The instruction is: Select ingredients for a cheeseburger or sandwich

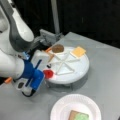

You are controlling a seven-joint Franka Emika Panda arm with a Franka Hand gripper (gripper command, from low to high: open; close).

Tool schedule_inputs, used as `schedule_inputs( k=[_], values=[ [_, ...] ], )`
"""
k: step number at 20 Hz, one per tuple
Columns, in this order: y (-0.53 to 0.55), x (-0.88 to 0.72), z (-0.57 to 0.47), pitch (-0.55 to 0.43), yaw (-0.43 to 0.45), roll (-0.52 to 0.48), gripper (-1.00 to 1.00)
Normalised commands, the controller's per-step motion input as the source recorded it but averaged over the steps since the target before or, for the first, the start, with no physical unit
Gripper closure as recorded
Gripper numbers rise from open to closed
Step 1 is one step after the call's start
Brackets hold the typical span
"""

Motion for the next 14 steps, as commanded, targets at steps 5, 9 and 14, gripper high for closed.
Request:
schedule_inputs(
  k=[5,9,14],
  values=[
    [-0.07,0.19,0.07,0.105,0.059,0.135,1.00],
    [-0.06,0.19,0.09,0.116,0.060,0.115,1.00],
    [-0.05,0.19,0.07,0.097,0.055,0.124,1.00]
  ],
)
